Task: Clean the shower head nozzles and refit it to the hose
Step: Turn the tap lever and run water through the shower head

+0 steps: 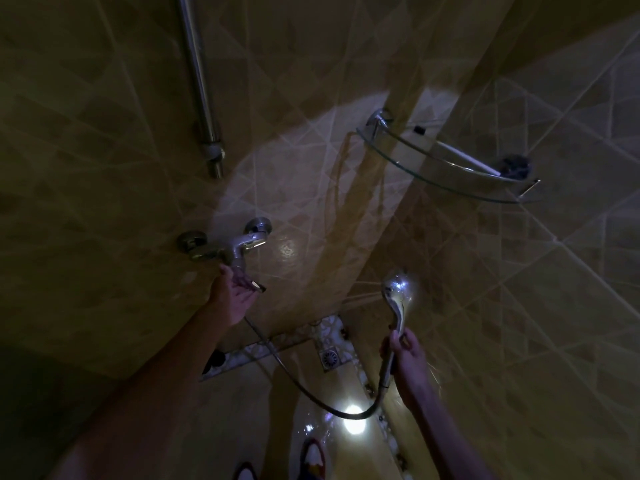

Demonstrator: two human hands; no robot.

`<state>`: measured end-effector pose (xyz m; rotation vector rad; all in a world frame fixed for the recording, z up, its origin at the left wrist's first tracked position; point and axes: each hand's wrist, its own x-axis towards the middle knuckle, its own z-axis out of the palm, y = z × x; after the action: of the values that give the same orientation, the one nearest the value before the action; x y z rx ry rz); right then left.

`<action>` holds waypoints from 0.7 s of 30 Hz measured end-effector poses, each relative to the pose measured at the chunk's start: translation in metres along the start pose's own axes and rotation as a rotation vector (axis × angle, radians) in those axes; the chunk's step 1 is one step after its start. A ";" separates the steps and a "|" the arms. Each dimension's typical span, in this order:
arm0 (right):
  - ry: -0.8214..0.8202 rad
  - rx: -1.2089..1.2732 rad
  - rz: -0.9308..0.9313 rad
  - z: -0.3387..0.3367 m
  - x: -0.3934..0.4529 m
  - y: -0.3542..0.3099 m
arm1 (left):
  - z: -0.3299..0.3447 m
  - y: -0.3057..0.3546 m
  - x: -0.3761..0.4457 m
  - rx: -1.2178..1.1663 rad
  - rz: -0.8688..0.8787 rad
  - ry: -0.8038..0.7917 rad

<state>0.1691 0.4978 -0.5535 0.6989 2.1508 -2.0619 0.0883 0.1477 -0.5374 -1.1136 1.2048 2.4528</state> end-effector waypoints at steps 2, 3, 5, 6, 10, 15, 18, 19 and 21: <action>0.000 0.014 -0.005 0.001 0.001 -0.002 | -0.002 0.000 0.003 -0.009 -0.004 -0.001; 0.000 0.027 -0.009 0.001 0.002 -0.003 | -0.001 0.001 0.002 -0.014 -0.008 0.001; 0.001 0.039 -0.017 0.002 0.004 -0.004 | -0.001 0.000 0.002 -0.017 -0.020 0.009; -0.004 0.034 -0.020 0.002 0.004 -0.004 | -0.001 0.001 0.003 -0.024 -0.027 0.011; -0.020 0.006 -0.029 0.002 0.008 -0.004 | -0.005 0.000 0.005 -0.061 -0.013 0.009; -0.047 -0.004 -0.038 0.003 0.011 -0.003 | -0.012 0.001 0.006 -0.078 -0.005 -0.022; -0.051 0.006 -0.026 0.004 0.011 -0.001 | -0.016 0.004 0.008 -0.094 -0.021 -0.041; -0.045 0.013 -0.026 0.005 0.012 0.000 | -0.017 0.005 0.006 -0.087 -0.022 -0.033; -0.046 0.014 -0.028 0.006 0.012 0.001 | -0.019 0.008 0.004 -0.061 -0.038 -0.027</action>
<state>0.1568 0.4952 -0.5592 0.6198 2.1352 -2.0873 0.0922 0.1283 -0.5426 -1.1055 1.0982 2.4829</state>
